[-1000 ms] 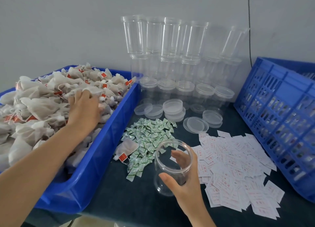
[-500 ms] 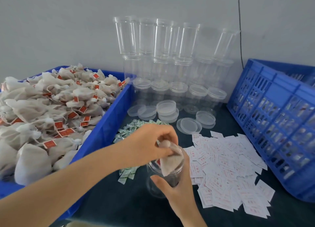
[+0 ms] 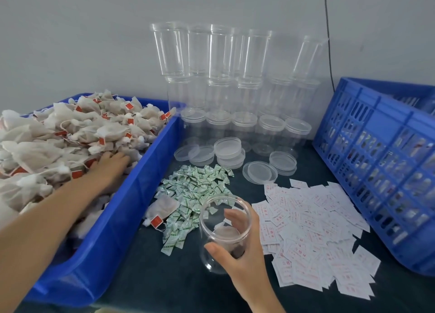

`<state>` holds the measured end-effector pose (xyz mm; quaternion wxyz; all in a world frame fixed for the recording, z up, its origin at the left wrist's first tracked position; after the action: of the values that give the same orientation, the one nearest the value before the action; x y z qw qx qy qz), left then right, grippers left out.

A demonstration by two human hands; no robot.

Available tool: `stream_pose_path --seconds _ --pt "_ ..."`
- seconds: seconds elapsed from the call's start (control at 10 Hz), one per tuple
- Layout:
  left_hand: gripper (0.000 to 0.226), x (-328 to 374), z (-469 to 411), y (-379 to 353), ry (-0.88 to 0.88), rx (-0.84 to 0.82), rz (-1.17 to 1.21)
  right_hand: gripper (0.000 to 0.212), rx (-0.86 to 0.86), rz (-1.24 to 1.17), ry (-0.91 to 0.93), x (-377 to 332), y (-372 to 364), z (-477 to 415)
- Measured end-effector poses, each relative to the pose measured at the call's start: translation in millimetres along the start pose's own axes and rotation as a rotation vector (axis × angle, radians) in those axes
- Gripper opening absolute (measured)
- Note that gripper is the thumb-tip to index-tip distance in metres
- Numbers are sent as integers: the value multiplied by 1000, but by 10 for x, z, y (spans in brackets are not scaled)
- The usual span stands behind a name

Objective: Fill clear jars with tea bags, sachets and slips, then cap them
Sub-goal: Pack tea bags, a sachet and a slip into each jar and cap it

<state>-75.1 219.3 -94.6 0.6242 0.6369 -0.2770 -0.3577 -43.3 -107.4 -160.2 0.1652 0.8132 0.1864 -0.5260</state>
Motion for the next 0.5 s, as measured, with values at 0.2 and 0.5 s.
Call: stream_pose_path --seconds 0.2,0.5 --pt "37 58 -36 42 -35 93 -89 92 7 -3 3 7 8 8" --pt "31 39 -7 31 2 87 -40 92 -2 -7 -7 -3 4 24"
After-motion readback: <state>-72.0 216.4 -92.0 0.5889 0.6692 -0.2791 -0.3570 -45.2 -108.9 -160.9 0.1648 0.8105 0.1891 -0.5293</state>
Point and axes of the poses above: each hand's wrist, its own z-axis away from the middle knuckle, its own y-axis out of the back of the hand, x = y × z, the point moved 7 cm from there along -z, towards the middle knuckle, and after that the axes turned 4 degrees about y, right-handed, at the moved point
